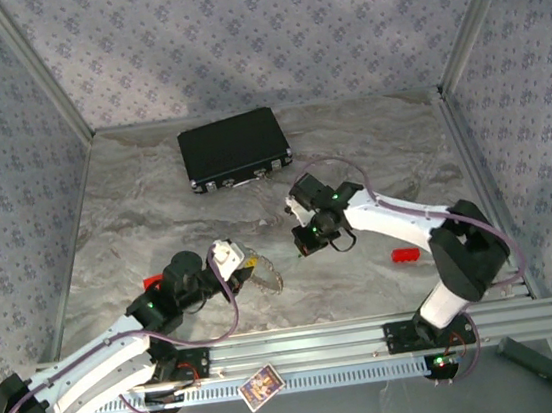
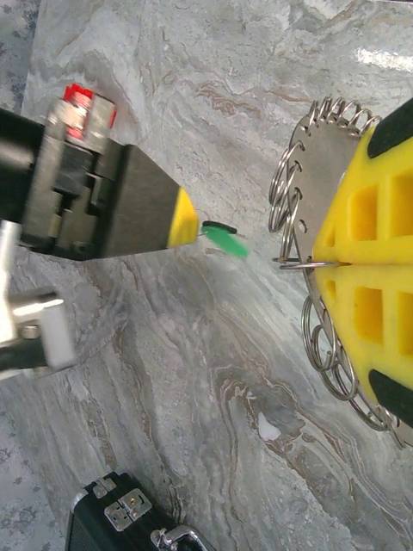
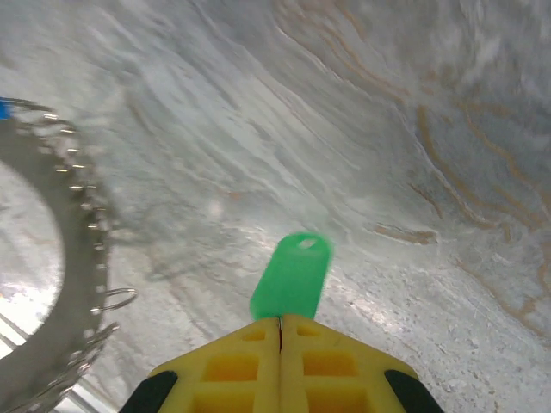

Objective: Put the keys on the keyring

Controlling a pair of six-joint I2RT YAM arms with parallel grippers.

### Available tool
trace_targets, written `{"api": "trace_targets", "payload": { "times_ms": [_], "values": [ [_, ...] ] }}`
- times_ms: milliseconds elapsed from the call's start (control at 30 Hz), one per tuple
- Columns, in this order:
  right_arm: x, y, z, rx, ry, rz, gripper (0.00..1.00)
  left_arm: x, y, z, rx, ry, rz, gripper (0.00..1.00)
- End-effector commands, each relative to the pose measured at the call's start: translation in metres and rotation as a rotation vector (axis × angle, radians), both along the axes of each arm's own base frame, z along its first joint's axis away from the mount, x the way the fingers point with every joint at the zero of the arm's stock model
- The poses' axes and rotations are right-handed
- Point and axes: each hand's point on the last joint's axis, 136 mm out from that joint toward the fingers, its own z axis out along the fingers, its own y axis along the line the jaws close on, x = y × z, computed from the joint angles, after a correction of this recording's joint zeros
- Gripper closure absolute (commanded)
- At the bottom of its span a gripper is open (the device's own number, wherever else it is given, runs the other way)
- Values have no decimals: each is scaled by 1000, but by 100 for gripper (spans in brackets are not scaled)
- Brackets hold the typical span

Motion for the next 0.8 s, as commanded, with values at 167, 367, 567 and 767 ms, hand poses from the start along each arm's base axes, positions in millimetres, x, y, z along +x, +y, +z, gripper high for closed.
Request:
{"api": "trace_targets", "payload": {
  "times_ms": [167,367,567,767],
  "values": [
    [5,13,64,189,-193,96,100,7,-7,37,-95,-31,18,100],
    [-14,39,105,350,-248,242,100,9,-11,42,-120,-25,21,100],
    [-37,61,119,431,-236,385,100,12,-15,48,-144,-23,20,100],
    [-42,73,122,452,-212,424,100,12,-19,49,-148,-18,7,100]
  ]
}}
